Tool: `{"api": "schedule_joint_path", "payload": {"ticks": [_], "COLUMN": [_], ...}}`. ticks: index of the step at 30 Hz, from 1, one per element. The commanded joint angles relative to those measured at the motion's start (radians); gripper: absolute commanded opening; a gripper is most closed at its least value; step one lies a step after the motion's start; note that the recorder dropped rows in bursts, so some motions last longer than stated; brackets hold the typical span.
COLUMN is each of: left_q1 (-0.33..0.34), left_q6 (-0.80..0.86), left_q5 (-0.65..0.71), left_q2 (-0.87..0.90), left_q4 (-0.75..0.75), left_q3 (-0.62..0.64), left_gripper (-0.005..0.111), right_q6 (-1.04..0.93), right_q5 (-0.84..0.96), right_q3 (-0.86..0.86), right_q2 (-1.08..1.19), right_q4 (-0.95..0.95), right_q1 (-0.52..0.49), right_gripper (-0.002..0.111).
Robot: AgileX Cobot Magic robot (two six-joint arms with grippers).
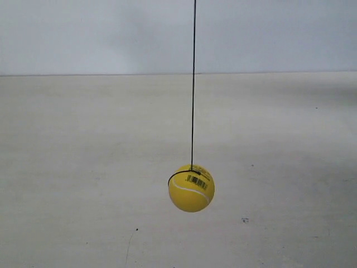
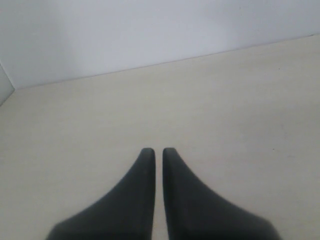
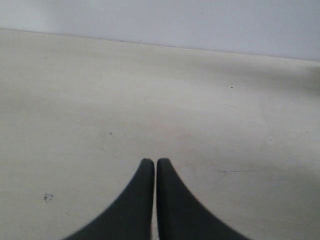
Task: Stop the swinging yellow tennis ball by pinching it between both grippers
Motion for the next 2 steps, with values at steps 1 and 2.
{"api": "schedule_joint_path", "payload": {"ticks": [1, 2], "left_q1": [-0.006, -0.006], "left_q6": [-0.011, -0.011], "left_q5": [-0.014, -0.014], "left_q2": [-0.002, -0.002], "left_q4": [-0.013, -0.013], "left_q3": [0.003, 0.003], "left_gripper": [0.005, 0.005], "right_q6": [-0.001, -0.001], "right_q5": [-0.011, -0.011], "right_q3": [0.000, 0.000], "right_q2": [-0.004, -0.004], "right_q4": [-0.007, -0.007], "right_q1": [-0.004, -0.004], "right_gripper": [0.000, 0.000]}}
